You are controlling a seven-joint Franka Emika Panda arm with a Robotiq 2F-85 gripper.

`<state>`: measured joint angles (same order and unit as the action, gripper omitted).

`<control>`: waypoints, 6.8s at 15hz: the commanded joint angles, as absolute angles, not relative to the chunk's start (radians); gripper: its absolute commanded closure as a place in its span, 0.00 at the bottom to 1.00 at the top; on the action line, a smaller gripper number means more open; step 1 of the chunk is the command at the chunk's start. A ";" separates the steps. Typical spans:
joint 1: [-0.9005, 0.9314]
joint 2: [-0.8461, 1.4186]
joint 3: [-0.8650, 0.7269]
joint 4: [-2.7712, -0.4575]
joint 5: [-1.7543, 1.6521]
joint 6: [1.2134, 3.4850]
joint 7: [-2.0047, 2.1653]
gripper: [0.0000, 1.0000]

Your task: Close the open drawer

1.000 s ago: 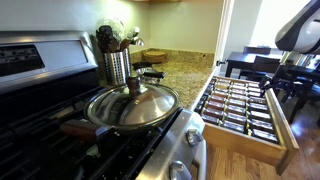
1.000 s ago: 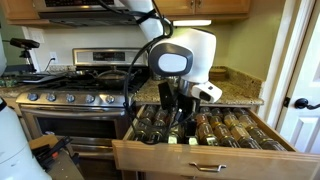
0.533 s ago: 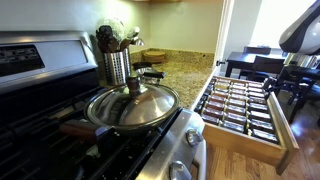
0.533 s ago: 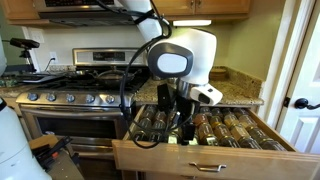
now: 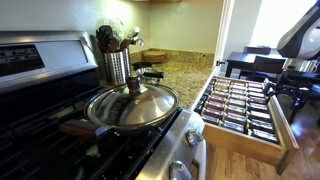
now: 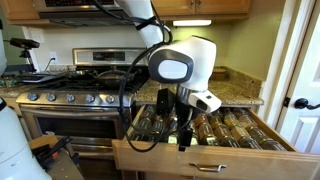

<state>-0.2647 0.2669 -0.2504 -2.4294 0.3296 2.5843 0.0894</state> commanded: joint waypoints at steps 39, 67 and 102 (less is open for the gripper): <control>-0.259 0.219 -0.054 -2.212 0.554 2.354 -0.079 0.00; -0.320 0.533 -0.093 -2.008 0.620 2.316 -0.103 0.00; -0.319 0.560 0.043 -1.997 0.899 2.466 -0.374 0.00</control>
